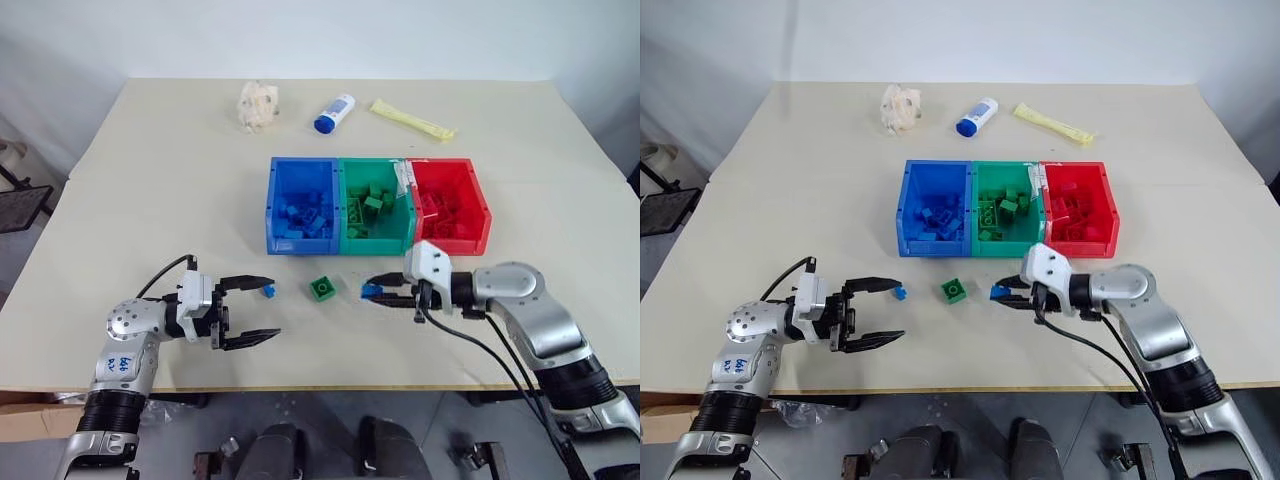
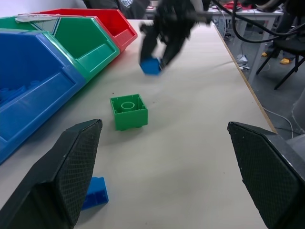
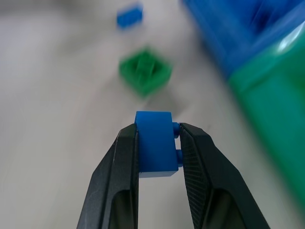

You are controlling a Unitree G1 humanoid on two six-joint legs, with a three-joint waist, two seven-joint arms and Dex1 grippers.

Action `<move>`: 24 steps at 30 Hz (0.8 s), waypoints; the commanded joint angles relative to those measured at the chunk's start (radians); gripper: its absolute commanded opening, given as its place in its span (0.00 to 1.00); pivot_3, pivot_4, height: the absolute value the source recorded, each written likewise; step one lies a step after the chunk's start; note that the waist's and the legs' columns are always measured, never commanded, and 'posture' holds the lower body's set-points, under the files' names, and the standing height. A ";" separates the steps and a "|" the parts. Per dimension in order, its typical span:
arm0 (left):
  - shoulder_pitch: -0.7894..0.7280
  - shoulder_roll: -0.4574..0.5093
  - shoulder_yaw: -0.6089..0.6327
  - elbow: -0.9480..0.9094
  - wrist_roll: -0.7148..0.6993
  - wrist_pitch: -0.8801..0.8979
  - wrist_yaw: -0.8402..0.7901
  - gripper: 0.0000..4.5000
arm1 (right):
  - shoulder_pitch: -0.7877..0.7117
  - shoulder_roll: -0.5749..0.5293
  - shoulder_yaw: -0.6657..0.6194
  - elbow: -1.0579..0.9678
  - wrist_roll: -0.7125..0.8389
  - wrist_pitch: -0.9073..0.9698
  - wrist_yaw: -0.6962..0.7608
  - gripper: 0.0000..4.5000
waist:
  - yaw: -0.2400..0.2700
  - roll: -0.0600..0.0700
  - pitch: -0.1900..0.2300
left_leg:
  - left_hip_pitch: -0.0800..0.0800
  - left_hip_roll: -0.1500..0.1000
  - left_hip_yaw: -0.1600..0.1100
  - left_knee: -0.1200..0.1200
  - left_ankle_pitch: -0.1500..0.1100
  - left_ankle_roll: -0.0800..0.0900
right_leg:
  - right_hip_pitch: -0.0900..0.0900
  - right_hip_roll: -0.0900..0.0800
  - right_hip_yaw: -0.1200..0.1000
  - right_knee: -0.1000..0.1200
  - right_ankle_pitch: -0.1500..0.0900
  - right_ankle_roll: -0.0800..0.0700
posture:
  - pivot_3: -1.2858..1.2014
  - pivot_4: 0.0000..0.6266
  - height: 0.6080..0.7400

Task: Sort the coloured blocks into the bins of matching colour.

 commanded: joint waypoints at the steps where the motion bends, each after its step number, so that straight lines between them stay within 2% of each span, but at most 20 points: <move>1: 0.000 0.008 0.018 -0.024 -0.017 -0.008 0.005 1.00 | -0.117 0.076 -0.027 0.021 0.033 0.008 -0.041 0.19 | -0.003 0.000 0.000 | 0.000 0.000 0.000 0.000 0.000 0.000 | 0.000 0.000 0.000 0.000 0.000 0.000 | 0.52 0.24 1.00; 6: -0.009 -0.001 0.015 -0.014 -0.011 -0.015 0.015 1.00 | -0.301 0.192 0.014 0.244 -0.033 -0.038 -0.073 0.19 | -0.020 0.000 0.000 | 0.000 0.000 -0.001 -0.001 0.000 0.000 | -0.001 0.000 0.000 0.003 0.000 -0.001 | 0.52 0.24 1.00; 11: -0.004 -0.011 0.010 -0.023 -0.010 -0.017 0.028 1.00 | -0.430 0.294 -0.008 0.475 -0.082 -0.209 -0.125 0.19 | -0.028 0.000 0.000 | 0.000 -0.002 -0.001 -0.002 0.000 0.000 | -0.002 0.000 0.000 0.004 0.000 -0.001 | 0.52 0.24 1.00; 15: -0.001 -0.015 0.008 -0.026 -0.004 -0.016 0.044 1.00 | -0.477 0.339 -0.028 0.565 -0.080 -0.266 -0.133 0.50 | -0.038 0.000 0.000 | 0.000 -0.001 -0.002 -0.003 0.000 0.000 | -0.003 0.000 -0.001 0.006 0.000 -0.001 | 0.52 0.24 1.00; 21: -0.001 -0.008 0.005 -0.023 0.007 -0.007 0.064 1.00 | -0.450 0.314 -0.043 0.533 -0.065 -0.279 -0.091 0.97 | -0.047 0.000 0.000 | 0.000 -0.002 -0.004 -0.003 0.000 0.000 | -0.002 0.000 -0.001 0.007 0.000 -0.001 | 0.52 0.24 1.00; 24: 0.007 0.002 0.002 -0.039 0.020 0.015 0.089 1.00 | -0.401 0.267 -0.056 0.448 -0.027 -0.239 -0.026 0.99 | -0.045 0.000 0.000 | 0.000 -0.001 -0.004 -0.003 0.000 0.000 | -0.002 0.000 -0.001 0.007 0.000 -0.001 | 0.52 0.24 1.00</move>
